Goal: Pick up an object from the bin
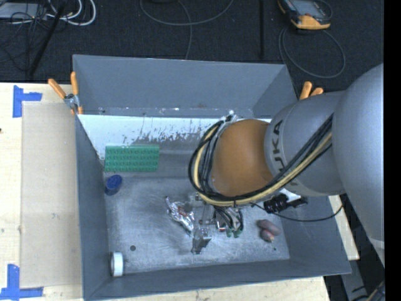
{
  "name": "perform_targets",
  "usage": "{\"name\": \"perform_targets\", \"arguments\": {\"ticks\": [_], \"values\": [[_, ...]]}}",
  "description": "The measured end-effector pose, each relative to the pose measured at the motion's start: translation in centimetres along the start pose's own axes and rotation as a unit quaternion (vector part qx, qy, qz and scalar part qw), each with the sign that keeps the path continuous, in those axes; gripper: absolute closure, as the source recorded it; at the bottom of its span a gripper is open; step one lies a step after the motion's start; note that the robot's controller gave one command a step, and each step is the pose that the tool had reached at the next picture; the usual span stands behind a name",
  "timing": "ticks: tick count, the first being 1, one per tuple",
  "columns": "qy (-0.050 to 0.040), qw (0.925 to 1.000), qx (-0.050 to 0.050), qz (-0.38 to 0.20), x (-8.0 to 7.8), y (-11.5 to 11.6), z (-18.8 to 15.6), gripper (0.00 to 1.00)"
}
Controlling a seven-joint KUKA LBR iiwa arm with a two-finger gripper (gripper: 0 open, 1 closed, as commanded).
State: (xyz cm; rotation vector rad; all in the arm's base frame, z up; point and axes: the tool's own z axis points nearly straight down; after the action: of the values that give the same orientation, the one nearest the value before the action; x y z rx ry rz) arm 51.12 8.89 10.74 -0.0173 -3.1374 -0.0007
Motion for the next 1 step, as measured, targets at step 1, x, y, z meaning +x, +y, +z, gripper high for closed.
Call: {"name": "perform_targets", "arguments": {"ticks": [1], "values": [[-0.0087,0.9979,-0.002,0.064,-0.16,0.33,3.41,0.00]]}}
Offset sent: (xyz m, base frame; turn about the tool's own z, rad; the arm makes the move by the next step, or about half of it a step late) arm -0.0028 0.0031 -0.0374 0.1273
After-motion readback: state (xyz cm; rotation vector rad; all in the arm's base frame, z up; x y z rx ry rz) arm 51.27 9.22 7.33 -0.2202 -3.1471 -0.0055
